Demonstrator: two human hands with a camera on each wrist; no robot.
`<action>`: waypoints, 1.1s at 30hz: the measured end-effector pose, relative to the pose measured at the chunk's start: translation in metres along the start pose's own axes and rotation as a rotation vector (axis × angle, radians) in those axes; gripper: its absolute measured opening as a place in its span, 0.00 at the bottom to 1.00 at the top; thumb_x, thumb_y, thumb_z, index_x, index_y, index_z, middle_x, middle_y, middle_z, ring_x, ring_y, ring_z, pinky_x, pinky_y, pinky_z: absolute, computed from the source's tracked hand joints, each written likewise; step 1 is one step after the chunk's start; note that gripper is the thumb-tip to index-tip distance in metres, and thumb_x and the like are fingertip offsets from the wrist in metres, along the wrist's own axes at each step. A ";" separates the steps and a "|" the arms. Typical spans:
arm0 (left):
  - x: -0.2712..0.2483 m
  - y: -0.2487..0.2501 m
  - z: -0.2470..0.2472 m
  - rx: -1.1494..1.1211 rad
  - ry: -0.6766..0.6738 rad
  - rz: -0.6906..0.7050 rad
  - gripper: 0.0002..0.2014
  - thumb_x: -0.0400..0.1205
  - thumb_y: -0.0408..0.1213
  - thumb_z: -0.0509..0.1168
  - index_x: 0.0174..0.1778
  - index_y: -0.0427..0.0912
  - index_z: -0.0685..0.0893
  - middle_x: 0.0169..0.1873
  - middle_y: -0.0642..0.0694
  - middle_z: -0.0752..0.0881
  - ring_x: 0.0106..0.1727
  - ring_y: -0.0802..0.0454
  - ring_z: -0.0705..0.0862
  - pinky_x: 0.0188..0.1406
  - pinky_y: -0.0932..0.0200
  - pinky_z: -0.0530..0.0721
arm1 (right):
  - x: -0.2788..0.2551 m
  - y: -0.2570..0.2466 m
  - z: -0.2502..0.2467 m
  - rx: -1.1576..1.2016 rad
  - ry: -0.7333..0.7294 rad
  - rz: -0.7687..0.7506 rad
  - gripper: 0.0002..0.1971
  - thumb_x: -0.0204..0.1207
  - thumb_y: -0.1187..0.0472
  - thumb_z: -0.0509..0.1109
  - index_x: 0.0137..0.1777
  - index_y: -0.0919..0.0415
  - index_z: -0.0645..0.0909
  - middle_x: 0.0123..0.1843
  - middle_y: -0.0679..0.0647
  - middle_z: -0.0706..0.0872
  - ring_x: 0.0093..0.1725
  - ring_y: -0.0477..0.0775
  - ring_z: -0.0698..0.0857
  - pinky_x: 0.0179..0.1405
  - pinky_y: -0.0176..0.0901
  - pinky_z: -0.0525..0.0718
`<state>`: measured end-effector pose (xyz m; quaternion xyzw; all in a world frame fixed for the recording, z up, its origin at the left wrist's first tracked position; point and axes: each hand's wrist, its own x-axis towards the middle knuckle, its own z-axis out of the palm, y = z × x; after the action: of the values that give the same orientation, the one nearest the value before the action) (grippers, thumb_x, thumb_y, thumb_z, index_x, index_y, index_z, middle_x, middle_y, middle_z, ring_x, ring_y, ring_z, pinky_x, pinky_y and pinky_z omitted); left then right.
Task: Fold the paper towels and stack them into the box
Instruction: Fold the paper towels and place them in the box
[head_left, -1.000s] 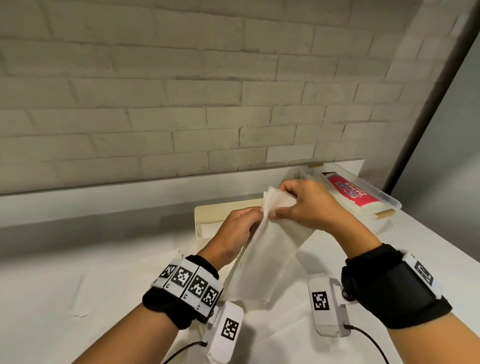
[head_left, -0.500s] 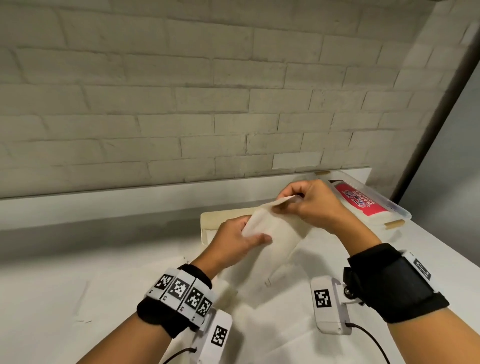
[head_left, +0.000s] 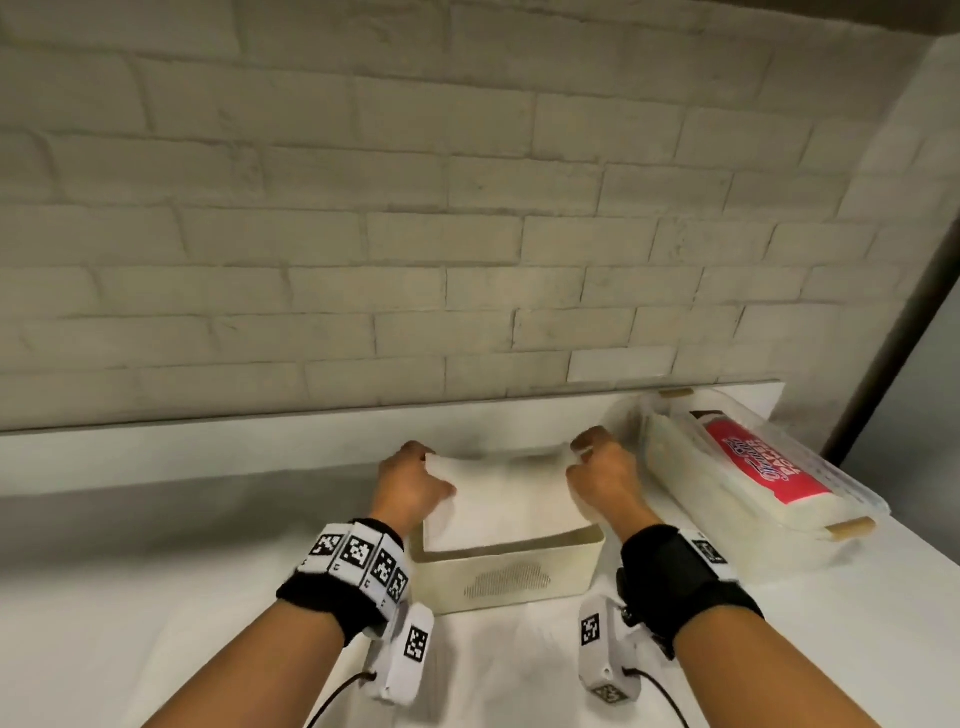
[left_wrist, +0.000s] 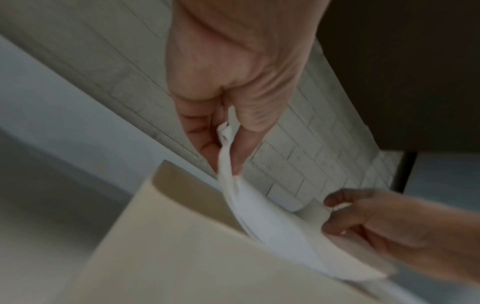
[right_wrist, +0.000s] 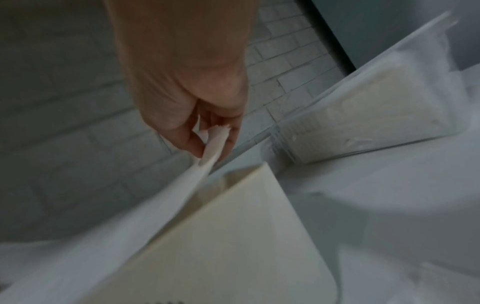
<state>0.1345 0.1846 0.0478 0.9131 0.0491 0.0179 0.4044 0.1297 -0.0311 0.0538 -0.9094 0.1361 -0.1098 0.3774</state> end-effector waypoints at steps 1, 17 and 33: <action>0.004 0.000 0.004 0.084 -0.016 0.002 0.23 0.74 0.33 0.72 0.64 0.35 0.75 0.58 0.41 0.82 0.58 0.46 0.82 0.44 0.65 0.77 | 0.003 0.003 0.006 -0.071 -0.028 -0.008 0.13 0.73 0.72 0.64 0.56 0.59 0.77 0.56 0.58 0.83 0.49 0.55 0.80 0.42 0.34 0.73; 0.009 0.001 0.046 1.165 -0.371 0.269 0.15 0.84 0.33 0.54 0.65 0.37 0.79 0.62 0.41 0.82 0.65 0.44 0.80 0.63 0.55 0.76 | 0.009 0.000 0.057 -1.110 -0.615 -0.285 0.02 0.74 0.62 0.61 0.44 0.54 0.74 0.40 0.50 0.81 0.59 0.51 0.82 0.70 0.40 0.61; -0.084 0.044 0.032 0.464 -0.456 0.337 0.17 0.72 0.49 0.74 0.55 0.50 0.85 0.54 0.50 0.85 0.51 0.51 0.82 0.46 0.60 0.77 | -0.076 -0.010 -0.070 -0.516 -0.365 -0.071 0.25 0.72 0.48 0.73 0.69 0.50 0.76 0.65 0.50 0.81 0.64 0.51 0.79 0.61 0.42 0.77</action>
<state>0.0564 0.1233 0.0594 0.9563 -0.1906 -0.1316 0.1785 0.0390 -0.0449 0.1020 -0.9840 0.0578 0.0805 0.1484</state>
